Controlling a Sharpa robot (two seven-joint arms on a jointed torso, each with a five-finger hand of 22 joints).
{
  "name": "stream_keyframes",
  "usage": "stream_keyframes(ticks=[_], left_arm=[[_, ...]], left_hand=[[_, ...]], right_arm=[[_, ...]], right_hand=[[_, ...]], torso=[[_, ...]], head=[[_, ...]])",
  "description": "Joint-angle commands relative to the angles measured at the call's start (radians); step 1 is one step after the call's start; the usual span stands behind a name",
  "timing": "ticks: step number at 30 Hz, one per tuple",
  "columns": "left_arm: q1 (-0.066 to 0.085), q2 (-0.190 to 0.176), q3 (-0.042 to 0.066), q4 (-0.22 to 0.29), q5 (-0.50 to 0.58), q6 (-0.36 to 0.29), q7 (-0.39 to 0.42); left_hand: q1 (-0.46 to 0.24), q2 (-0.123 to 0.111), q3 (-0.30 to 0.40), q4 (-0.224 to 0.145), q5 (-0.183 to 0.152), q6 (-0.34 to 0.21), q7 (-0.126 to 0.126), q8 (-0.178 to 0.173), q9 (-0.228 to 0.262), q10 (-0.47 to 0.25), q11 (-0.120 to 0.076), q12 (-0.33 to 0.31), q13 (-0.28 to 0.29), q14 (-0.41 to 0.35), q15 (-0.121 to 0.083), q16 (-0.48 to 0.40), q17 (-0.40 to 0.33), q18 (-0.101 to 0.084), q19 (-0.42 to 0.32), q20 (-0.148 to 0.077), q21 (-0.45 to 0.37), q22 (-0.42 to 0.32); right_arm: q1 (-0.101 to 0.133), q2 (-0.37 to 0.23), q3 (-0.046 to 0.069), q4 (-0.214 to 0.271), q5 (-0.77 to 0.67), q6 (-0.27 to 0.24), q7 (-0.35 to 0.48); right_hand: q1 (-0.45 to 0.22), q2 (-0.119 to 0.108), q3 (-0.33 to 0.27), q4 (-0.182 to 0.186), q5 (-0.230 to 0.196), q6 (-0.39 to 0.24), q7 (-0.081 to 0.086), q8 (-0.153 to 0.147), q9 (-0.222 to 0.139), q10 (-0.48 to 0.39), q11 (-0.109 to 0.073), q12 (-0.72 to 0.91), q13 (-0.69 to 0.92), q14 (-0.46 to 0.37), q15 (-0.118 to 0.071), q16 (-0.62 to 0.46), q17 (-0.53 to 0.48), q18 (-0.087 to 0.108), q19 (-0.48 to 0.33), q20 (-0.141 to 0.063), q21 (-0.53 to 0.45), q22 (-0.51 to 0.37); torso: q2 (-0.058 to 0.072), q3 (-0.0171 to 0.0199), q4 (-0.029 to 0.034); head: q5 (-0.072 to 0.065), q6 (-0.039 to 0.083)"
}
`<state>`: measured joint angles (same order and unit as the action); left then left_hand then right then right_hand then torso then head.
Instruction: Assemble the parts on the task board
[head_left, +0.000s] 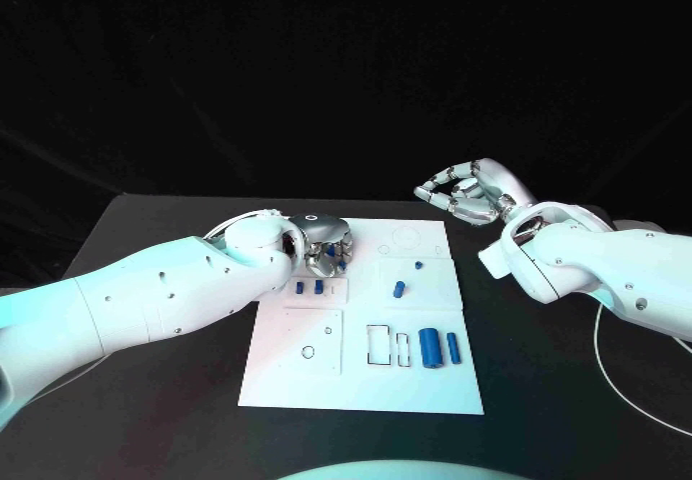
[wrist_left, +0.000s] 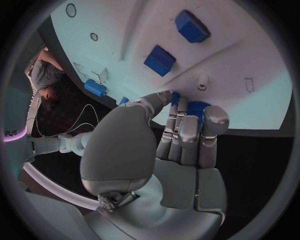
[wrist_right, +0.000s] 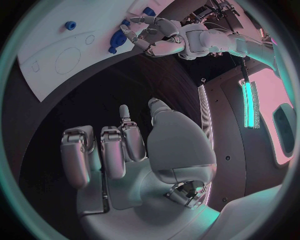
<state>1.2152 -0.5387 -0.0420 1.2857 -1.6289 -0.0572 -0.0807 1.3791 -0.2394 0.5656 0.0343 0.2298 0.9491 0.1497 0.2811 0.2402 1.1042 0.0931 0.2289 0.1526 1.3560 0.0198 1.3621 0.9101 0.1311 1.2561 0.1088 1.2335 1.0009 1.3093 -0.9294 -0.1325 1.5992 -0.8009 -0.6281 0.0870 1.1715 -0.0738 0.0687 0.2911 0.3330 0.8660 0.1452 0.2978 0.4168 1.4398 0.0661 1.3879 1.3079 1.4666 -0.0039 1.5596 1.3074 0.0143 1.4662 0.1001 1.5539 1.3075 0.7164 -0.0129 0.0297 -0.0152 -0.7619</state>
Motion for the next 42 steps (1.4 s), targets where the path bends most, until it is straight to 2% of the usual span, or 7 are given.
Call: stream_keyframes(ticks=[1,8,16,24,34,38,42], left_arm=[[-0.003,0.006,-0.005,-0.002,-0.004,0.034,0.005],[-0.004,0.011,-0.014,-0.01,-0.016,0.044,0.003],[-0.006,0.02,-0.028,-0.027,-0.074,0.024,0.014],[-0.013,0.026,-0.034,-0.034,-0.118,0.007,0.022],[-0.017,0.014,-0.034,-0.015,-0.109,-0.024,0.037],[-0.017,0.003,-0.028,0.0,-0.099,-0.036,0.038],[-0.018,-0.012,-0.019,0.019,-0.085,-0.046,0.036]], left_hand=[[-0.004,0.008,0.0,-0.006,-0.004,0.004,0.001,0.001,0.0,-0.009,-0.001,0.004,0.0,-0.002,-0.003,0.006,-0.001,-0.008,0.003,0.0,0.003,0.0],[0.011,0.014,0.011,-0.017,-0.002,0.008,0.001,0.0,0.001,-0.005,-0.003,0.011,0.003,-0.001,-0.004,0.008,0.001,-0.009,0.007,0.0,0.007,0.006],[0.031,0.021,0.031,-0.037,-0.003,0.026,-0.001,0.005,0.005,0.016,-0.007,0.019,0.006,0.009,-0.009,0.017,0.015,-0.013,0.019,-0.001,0.02,0.026],[0.033,0.02,0.033,-0.04,-0.003,0.029,-0.001,0.005,0.005,0.019,-0.008,0.019,0.006,0.009,-0.009,0.017,0.013,-0.014,0.021,-0.001,0.024,0.03],[0.019,0.018,0.034,-0.037,-0.003,0.044,-0.001,0.009,0.009,0.032,-0.008,0.017,0.006,0.012,-0.01,0.018,0.012,-0.015,0.025,-0.001,0.028,0.037],[0.013,0.018,0.034,-0.034,-0.002,0.049,-0.001,0.011,0.01,0.038,-0.009,0.014,0.005,0.014,-0.01,0.018,0.009,-0.016,0.029,-0.001,0.032,0.041],[0.012,0.018,0.034,-0.034,-0.002,0.051,-0.001,0.011,0.011,0.039,-0.009,0.014,0.005,0.013,-0.011,0.017,0.006,-0.016,0.029,-0.001,0.032,0.041]], right_arm=[[-0.001,0.001,0.0,0.001,-0.004,0.01,0.006],[-0.001,0.001,0.0,0.001,-0.004,0.01,0.007],[-0.001,0.0,0.0,0.002,-0.005,0.01,0.007],[-0.001,0.001,0.0,0.002,-0.005,0.01,0.008],[-0.001,0.001,0.0,0.002,-0.006,0.009,0.01],[-0.001,0.001,0.0,0.002,-0.006,0.008,0.01],[-0.001,0.0,0.0,0.002,-0.006,0.008,0.011]], right_hand=[[0.007,0.007,-0.005,0.0,0.006,0.0,0.0,0.007,-0.001,-0.003,-0.003,-0.003,0.12,0.096,-0.005,-0.005,0.234,-0.009,0.095,-0.004,-0.003,0.252],[0.009,0.008,-0.006,0.0,0.006,0.0,-0.001,0.008,-0.001,-0.002,-0.003,-0.002,0.12,0.097,-0.005,-0.004,0.235,-0.009,0.095,-0.004,-0.002,0.253],[0.009,0.008,-0.006,0.0,0.006,0.0,-0.001,0.008,-0.001,-0.002,-0.003,-0.002,0.12,0.097,-0.005,-0.004,0.235,-0.009,0.095,-0.004,-0.002,0.253],[0.009,0.009,-0.006,0.0,0.006,0.0,-0.001,0.008,-0.001,-0.002,-0.004,-0.002,0.12,0.097,-0.005,-0.004,0.236,-0.009,0.096,-0.004,-0.001,0.253],[0.009,0.009,-0.006,0.0,0.006,0.0,-0.001,0.008,-0.001,-0.002,-0.004,-0.002,0.12,0.097,-0.005,-0.004,0.236,-0.009,0.096,-0.004,-0.001,0.253],[0.01,0.01,-0.007,0.0,0.005,0.0,-0.001,0.008,-0.001,-0.001,-0.004,-0.001,0.121,0.097,-0.005,-0.004,0.237,-0.01,0.096,-0.005,-0.001,0.253],[0.01,0.01,-0.007,0.0,0.005,0.0,-0.001,0.008,-0.001,-0.001,-0.004,-0.001,0.121,0.097,-0.005,-0.004,0.237,-0.01,0.096,-0.005,-0.001,0.253]], torso=[[0.0,-0.0006,0.0013],[0.0,-0.0009,-0.0008],[0.0,-0.0001,0.0002],[0.0,0.0003,-0.0008],[0.0,-0.0001,-0.0003],[0.0,-0.0001,-0.0011],[-0.001,0.0004,-0.0006]], head=[[-0.001,0.0],[-0.001,-0.002],[-0.003,-0.003],[-0.002,-0.004],[-0.001,-0.001],[-0.001,0.002],[0.0,0.003]])
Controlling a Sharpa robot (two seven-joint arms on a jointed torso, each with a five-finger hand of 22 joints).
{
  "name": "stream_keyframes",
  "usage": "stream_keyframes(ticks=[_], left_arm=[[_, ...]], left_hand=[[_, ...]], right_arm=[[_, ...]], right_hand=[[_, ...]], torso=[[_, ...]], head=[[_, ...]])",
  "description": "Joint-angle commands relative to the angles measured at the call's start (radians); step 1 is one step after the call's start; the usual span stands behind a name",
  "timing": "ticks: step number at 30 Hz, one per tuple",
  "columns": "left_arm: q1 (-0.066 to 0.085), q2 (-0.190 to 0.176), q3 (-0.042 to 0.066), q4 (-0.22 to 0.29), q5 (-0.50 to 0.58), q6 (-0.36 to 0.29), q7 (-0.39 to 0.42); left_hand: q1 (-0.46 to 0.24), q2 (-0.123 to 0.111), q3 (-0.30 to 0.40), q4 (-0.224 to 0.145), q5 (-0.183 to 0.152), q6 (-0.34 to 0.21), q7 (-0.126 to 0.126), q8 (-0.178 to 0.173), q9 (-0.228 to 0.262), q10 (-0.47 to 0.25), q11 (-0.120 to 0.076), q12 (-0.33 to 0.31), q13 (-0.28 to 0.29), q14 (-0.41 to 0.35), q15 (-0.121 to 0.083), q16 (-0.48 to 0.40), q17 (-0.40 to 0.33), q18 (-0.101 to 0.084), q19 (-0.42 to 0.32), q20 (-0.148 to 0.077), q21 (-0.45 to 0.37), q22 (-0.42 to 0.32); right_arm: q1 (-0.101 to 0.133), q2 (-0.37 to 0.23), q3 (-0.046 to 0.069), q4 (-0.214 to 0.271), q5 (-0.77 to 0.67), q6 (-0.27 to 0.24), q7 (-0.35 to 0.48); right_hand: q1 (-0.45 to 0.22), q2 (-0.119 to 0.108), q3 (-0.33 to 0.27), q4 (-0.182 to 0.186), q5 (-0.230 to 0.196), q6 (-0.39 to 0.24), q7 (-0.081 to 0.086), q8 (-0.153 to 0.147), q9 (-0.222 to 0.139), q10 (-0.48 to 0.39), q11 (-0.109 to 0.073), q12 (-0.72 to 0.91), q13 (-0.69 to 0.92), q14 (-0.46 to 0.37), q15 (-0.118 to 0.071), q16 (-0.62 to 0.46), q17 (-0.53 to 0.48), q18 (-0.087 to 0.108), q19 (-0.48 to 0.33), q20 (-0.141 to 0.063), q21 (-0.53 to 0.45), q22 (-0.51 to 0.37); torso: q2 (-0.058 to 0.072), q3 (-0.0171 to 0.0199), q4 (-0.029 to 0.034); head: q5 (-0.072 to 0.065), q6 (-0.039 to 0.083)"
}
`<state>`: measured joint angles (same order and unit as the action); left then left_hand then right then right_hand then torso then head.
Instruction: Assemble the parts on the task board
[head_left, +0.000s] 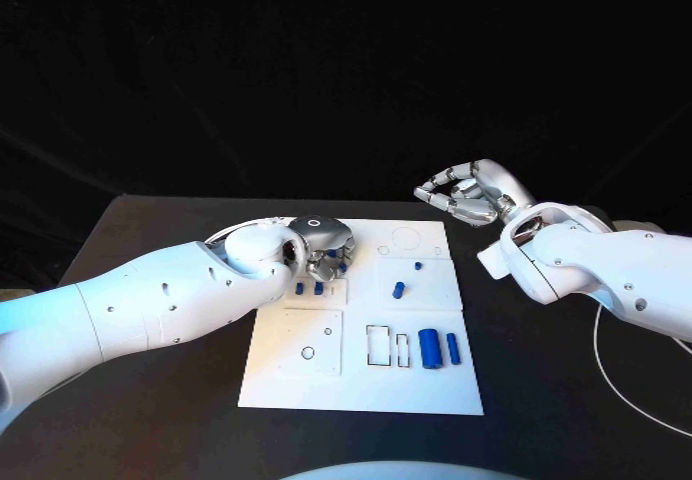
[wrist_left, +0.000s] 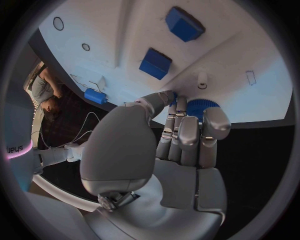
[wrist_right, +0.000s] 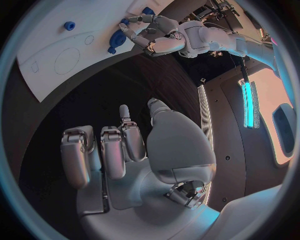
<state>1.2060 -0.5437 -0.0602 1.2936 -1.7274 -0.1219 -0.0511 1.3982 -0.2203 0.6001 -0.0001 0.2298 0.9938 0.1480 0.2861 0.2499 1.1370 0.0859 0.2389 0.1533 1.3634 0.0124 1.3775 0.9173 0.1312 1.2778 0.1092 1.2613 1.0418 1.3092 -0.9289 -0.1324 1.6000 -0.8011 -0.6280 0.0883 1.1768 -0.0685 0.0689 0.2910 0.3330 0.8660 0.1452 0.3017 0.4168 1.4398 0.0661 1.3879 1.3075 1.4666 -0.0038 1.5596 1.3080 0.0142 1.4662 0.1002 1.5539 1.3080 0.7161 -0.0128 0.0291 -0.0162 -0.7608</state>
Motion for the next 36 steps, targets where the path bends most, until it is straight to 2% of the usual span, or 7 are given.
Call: stream_keyframes(ticks=[1,6,10,17,23,28,36], left_arm=[[-0.008,-0.01,0.002,0.015,0.016,0.017,0.005],[-0.008,-0.031,0.023,0.042,0.036,0.007,0.0],[-0.008,-0.051,0.038,0.065,0.05,0.001,-0.004],[-0.008,-0.098,0.057,0.116,0.072,-0.003,-0.016],[-0.006,-0.139,0.063,0.147,0.091,0.009,-0.03],[-0.007,-0.167,0.064,0.155,0.105,0.019,-0.036],[-0.007,-0.19,0.064,0.153,0.113,0.019,-0.039]], left_hand=[[-0.009,-0.001,0.0,0.002,-0.002,0.008,0.001,0.007,0.001,0.008,-0.003,0.003,0.005,0.006,-0.003,0.002,-0.002,-0.016,0.008,-0.002,0.005,0.002],[-0.012,-0.001,-0.001,0.003,-0.003,0.01,0.0,0.007,0.002,0.01,-0.003,0.002,0.004,0.007,-0.004,0.002,-0.002,-0.016,0.009,-0.002,0.005,0.003],[-0.012,-0.001,-0.001,0.003,-0.003,0.01,0.0,0.007,0.002,0.01,-0.003,0.001,0.004,0.006,-0.004,0.001,-0.004,-0.017,0.009,-0.002,0.006,0.004],[-0.014,-0.001,-0.001,0.004,-0.003,0.011,0.0,0.007,0.002,0.012,-0.003,0.001,0.004,0.005,-0.004,0.0,-0.008,-0.017,0.01,-0.002,0.007,0.005],[-0.015,-0.002,-0.002,0.004,-0.003,0.013,0.0,0.008,0.002,0.013,-0.003,0.0,0.004,0.005,-0.004,0.0,-0.01,-0.017,0.011,-0.002,0.007,0.006],[-0.016,-0.002,-0.002,0.004,-0.003,0.013,0.0,0.008,0.003,0.014,-0.004,0.0,0.004,0.005,-0.004,0.0,-0.01,-0.017,0.01,-0.002,0.007,0.006],[-0.016,-0.002,-0.002,0.005,-0.003,0.014,0.0,0.008,0.003,0.015,-0.004,-0.001,0.004,0.005,-0.004,-0.001,-0.012,-0.017,0.011,-0.003,0.008,0.007]], right_arm=[[-0.001,-0.001,0.0,0.001,-0.005,0.007,0.009],[-0.001,-0.002,0.0,-0.002,-0.005,0.006,0.009],[-0.001,-0.003,0.0,-0.003,-0.005,0.005,0.009],[-0.001,-0.005,0.0,-0.005,-0.005,0.005,0.008],[-0.001,-0.007,0.0,-0.004,-0.005,0.005,0.008],[-0.001,-0.009,0.0,-0.004,-0.005,0.005,0.007],[-0.002,-0.01,0.0,-0.003,-0.005,0.006,0.008]], right_hand=[[0.004,0.005,-0.007,0.0,0.005,0.0,-0.001,0.005,-0.001,-0.001,-0.004,-0.001,0.121,0.097,-0.006,-0.004,0.236,-0.01,0.096,-0.005,-0.001,0.253],[0.004,0.005,-0.007,0.0,0.005,0.0,-0.001,0.005,-0.001,-0.001,-0.004,-0.001,0.121,0.097,-0.006,-0.004,0.236,-0.01,0.096,-0.005,-0.001,0.253],[0.004,0.005,-0.007,0.0,0.005,0.0,-0.001,0.005,-0.001,-0.001,-0.004,-0.001,0.121,0.097,-0.006,-0.004,0.236,-0.01,0.096,-0.005,-0.001,0.253],[0.004,0.005,-0.007,0.0,0.005,0.0,-0.001,0.005,-0.001,-0.001,-0.004,-0.001,0.121,0.097,-0.006,-0.004,0.236,-0.01,0.096,-0.005,-0.001,0.253],[0.004,0.005,-0.007,0.0,0.005,0.0,-0.001,0.005,-0.001,-0.001,-0.004,-0.001,0.121,0.097,-0.006,-0.004,0.236,-0.01,0.096,-0.005,-0.001,0.253],[0.004,0.005,-0.007,0.0,0.005,0.0,-0.001,0.005,-0.001,-0.001,-0.004,-0.001,0.121,0.097,-0.006,-0.004,0.236,-0.01,0.096,-0.005,-0.001,0.253],[0.004,0.005,-0.007,0.0,0.005,0.0,-0.001,0.005,-0.001,-0.001,-0.004,-0.001,0.121,0.097,-0.006,-0.004,0.236,-0.01,0.096,-0.005,-0.001,0.253]], torso=[[0.0,0.0003,0.0007],[-0.002,-0.0002,0.0029],[-0.002,-0.0003,0.0022],[-0.001,-0.0008,0.0023],[-0.001,-0.0005,0.0025],[0.0,-0.0018,0.0021],[0.001,-0.0016,0.0012]], head=[[0.0,0.003],[0.001,0.006],[0.003,0.007],[0.006,0.01],[0.01,0.011],[0.009,0.01],[0.007,0.007]])
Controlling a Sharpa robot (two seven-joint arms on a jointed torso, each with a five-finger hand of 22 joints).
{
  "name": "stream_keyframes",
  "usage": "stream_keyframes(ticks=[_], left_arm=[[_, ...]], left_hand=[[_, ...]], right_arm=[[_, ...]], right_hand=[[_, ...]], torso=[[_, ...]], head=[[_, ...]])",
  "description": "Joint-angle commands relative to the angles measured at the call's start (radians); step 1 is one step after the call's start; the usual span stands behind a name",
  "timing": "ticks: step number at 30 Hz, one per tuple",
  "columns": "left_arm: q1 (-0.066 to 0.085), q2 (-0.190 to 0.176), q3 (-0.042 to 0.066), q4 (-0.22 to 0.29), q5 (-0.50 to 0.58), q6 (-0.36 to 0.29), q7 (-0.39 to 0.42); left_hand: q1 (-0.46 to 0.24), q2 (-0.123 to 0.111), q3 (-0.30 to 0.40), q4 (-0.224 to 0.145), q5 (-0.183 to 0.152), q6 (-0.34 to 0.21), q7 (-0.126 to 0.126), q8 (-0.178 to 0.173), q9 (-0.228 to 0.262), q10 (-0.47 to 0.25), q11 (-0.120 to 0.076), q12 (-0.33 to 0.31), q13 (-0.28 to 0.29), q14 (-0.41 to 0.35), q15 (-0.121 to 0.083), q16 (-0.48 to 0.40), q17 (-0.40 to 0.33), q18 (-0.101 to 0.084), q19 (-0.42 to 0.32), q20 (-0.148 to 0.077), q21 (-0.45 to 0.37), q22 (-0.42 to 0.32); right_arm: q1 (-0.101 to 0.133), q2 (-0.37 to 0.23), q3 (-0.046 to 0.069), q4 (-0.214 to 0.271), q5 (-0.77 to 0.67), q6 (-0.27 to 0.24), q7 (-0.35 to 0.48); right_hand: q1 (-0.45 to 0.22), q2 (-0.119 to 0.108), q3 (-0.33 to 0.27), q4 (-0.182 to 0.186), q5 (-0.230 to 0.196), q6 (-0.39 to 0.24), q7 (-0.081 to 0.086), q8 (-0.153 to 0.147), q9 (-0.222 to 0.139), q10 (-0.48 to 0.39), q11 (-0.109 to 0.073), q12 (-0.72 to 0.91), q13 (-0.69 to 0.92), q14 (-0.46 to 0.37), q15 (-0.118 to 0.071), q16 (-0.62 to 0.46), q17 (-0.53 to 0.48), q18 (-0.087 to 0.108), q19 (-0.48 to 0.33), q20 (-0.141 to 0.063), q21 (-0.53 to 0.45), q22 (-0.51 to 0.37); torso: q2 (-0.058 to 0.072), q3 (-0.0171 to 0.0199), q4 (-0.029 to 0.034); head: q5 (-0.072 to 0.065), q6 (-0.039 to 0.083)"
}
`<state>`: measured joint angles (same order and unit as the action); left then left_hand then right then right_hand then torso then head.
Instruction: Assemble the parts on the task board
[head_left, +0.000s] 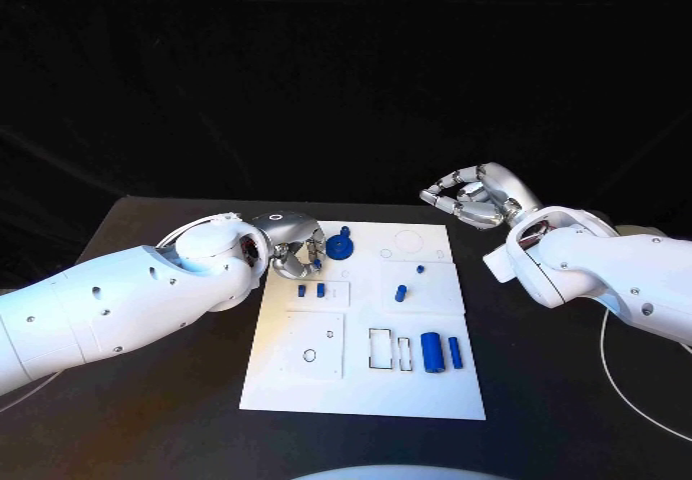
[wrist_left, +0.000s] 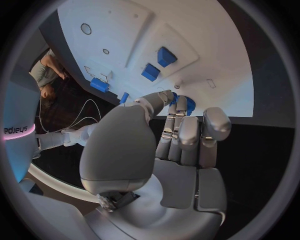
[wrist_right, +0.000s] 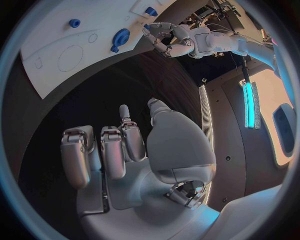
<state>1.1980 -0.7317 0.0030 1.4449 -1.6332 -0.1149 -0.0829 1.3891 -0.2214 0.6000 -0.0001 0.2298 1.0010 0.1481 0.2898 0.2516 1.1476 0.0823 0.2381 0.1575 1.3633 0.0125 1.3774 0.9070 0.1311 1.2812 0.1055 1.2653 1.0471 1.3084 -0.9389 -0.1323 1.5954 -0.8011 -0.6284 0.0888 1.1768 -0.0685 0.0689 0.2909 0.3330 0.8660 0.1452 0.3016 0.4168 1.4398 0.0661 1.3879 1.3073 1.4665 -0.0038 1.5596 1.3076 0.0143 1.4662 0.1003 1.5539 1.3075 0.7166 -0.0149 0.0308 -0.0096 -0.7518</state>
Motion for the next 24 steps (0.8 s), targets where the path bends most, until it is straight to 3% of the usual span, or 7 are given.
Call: stream_keyframes(ticks=[1,24], left_arm=[[0.001,-0.004,0.001,0.001,0.019,0.012,-0.007],[0.0,-0.002,0.001,-0.013,0.035,0.033,-0.012]], left_hand=[[-0.007,-0.001,-0.002,0.005,-0.003,0.007,-0.001,0.004,0.001,0.004,0.0,0.0,0.0,0.005,-0.004,0.0,-0.001,-0.017,0.008,0.001,0.004,0.001],[-0.009,-0.002,-0.002,0.006,-0.003,0.009,-0.001,0.004,0.002,0.007,-0.001,-0.002,0.0,0.005,-0.005,-0.001,-0.004,-0.017,0.007,0.0,0.003,0.001]], right_arm=[[-0.002,0.0,0.0,0.001,-0.005,0.006,0.007],[-0.004,-0.001,0.0,0.002,-0.006,0.006,0.008]], right_hand=[[0.004,0.005,-0.007,0.0,0.005,0.0,-0.001,0.005,-0.001,-0.001,-0.004,-0.001,0.121,0.097,-0.006,-0.004,0.236,-0.01,0.096,-0.005,-0.001,0.253],[0.005,0.007,-0.01,0.0,0.004,0.0,-0.002,0.006,-0.001,-0.001,-0.004,-0.002,0.12,0.097,-0.006,-0.004,0.235,-0.009,0.095,-0.005,-0.003,0.252]], torso=[[0.001,0.0007,-0.0006],[-0.001,0.0029,-0.0007]], head=[[0.0,-0.001],[0.003,-0.005]])
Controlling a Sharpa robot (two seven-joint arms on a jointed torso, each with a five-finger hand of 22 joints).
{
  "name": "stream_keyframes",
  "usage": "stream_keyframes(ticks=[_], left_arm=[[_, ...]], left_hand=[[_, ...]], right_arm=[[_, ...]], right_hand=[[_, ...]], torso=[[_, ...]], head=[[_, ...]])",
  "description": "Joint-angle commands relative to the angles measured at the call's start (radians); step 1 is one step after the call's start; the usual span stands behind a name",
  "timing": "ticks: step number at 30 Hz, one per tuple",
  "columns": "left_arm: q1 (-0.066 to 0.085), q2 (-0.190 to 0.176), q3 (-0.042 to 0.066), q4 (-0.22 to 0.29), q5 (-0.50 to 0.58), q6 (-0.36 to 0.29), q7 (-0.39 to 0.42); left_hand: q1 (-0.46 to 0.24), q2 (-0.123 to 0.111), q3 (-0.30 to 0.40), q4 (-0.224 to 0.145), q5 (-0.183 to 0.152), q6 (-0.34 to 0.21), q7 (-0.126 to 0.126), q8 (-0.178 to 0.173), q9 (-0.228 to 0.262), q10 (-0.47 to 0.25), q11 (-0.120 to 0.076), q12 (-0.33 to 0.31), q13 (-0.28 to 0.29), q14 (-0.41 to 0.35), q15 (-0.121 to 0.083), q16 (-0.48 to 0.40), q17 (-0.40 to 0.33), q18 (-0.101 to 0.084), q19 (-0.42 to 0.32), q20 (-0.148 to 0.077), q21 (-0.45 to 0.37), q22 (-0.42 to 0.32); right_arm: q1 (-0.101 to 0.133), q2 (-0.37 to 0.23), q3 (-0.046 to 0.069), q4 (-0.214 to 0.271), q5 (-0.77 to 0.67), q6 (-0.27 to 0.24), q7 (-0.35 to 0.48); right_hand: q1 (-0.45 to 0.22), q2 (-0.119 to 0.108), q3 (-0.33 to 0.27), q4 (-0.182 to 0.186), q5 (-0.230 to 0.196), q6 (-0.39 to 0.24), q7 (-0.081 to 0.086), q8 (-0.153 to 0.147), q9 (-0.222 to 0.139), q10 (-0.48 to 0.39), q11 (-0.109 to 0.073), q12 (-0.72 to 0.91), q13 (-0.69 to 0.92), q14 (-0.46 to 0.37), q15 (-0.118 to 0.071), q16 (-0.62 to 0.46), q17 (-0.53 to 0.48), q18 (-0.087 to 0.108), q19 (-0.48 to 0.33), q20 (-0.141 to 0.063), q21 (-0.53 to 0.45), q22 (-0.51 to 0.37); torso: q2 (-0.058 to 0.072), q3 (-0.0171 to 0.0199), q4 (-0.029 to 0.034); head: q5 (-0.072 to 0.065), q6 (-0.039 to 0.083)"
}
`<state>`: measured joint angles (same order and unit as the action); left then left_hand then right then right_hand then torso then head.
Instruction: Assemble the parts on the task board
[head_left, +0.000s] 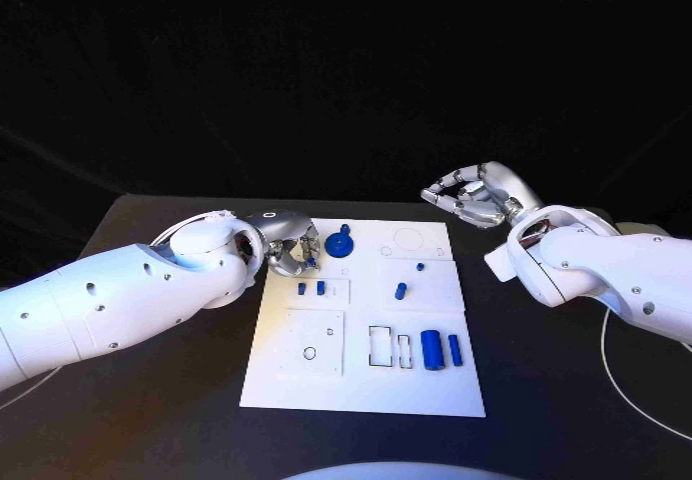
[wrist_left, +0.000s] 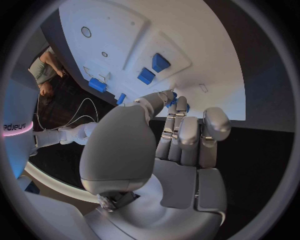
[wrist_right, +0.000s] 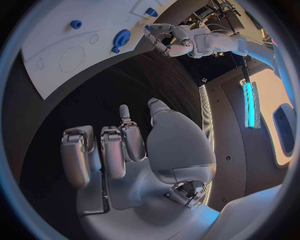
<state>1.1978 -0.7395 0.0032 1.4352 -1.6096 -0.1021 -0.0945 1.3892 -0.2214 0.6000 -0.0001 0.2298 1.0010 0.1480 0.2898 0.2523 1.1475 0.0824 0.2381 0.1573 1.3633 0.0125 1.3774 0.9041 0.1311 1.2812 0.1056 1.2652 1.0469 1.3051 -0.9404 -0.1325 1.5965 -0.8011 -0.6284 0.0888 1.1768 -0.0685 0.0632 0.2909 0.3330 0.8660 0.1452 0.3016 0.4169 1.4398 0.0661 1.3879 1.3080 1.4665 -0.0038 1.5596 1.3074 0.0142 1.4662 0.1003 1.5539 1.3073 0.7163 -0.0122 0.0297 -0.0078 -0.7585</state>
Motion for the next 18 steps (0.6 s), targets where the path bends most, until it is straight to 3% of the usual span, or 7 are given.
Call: stream_keyframes(ticks=[1,18], left_arm=[[0.001,0.007,0.001,-0.005,0.012,0.021,0.0],[0.0,0.045,0.0,-0.044,0.015,0.038,0.007]], left_hand=[[-0.009,-0.002,-0.002,0.006,-0.003,0.009,-0.001,0.004,0.001,0.007,-0.001,-0.002,0.0,0.005,-0.005,-0.001,-0.001,-0.017,0.008,0.0,0.003,0.001],[-0.01,-0.002,-0.002,0.006,-0.003,0.01,-0.001,0.004,0.001,0.008,-0.001,-0.003,0.0,0.005,-0.005,-0.001,0.0,-0.016,0.006,0.0,0.002,-0.001]], right_arm=[[-0.001,0.0,0.0,0.002,-0.006,0.006,0.008],[-0.001,0.002,0.0,0.002,-0.006,0.006,0.008]], right_hand=[[0.005,0.007,-0.004,0.0,0.004,0.0,-0.002,0.006,-0.001,-0.001,-0.004,-0.002,0.119,0.097,-0.006,-0.004,0.235,-0.009,0.095,-0.005,-0.003,0.253],[0.006,0.007,-0.006,0.0,0.004,0.0,-0.002,0.006,-0.002,-0.001,-0.005,-0.002,0.119,0.097,-0.006,-0.005,0.235,-0.009,0.095,-0.006,-0.003,0.253]], torso=[[-0.001,-0.0003,0.0004],[0.001,-0.0003,-0.001]], head=[[0.002,0.002],[0.003,0.003]])
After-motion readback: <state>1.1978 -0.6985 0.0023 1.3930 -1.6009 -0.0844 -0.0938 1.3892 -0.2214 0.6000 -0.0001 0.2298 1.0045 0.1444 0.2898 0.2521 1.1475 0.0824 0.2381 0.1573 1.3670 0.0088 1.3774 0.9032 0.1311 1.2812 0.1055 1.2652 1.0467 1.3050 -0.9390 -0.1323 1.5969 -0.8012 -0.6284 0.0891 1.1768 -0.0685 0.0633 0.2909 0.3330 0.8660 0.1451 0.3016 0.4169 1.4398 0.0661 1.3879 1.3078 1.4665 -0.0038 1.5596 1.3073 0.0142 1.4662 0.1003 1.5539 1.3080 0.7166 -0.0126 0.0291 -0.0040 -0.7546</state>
